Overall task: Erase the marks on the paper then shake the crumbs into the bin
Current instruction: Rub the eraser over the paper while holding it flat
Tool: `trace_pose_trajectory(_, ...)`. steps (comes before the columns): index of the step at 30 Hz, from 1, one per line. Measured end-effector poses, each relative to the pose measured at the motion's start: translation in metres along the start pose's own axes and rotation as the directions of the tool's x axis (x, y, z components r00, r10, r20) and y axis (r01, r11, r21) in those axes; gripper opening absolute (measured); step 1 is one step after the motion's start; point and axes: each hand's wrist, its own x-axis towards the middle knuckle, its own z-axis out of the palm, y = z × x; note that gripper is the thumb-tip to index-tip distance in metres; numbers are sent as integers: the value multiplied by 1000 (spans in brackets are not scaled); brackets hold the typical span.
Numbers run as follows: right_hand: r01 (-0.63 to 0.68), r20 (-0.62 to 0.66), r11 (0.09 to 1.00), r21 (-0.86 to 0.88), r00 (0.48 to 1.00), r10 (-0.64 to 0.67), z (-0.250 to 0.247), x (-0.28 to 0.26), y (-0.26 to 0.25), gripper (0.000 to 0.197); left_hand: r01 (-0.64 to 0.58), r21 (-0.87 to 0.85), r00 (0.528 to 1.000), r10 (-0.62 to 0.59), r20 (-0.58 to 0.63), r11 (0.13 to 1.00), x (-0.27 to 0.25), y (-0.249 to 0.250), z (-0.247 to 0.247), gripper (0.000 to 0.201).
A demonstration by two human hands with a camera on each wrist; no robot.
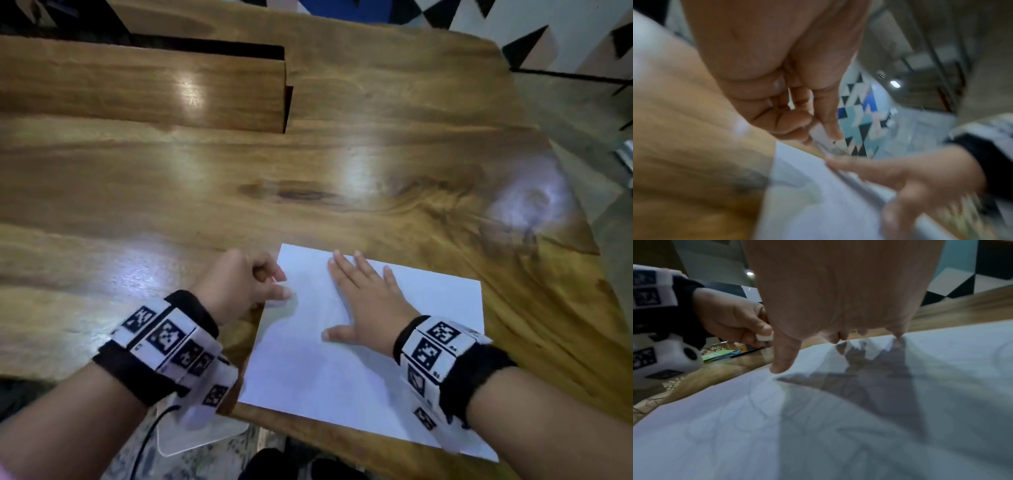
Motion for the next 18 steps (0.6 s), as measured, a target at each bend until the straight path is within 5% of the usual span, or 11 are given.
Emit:
trace_pose_trajectory(11,-33,-13,995,93,999,34,12,9,-1,116,-32,290,995,56,-77,956,50,29,24,20)
trace_pose_trajectory(18,-36,-12,993,112,999,37,14,8,0,112,-114,323,993,100,58,939,17,12,21,15)
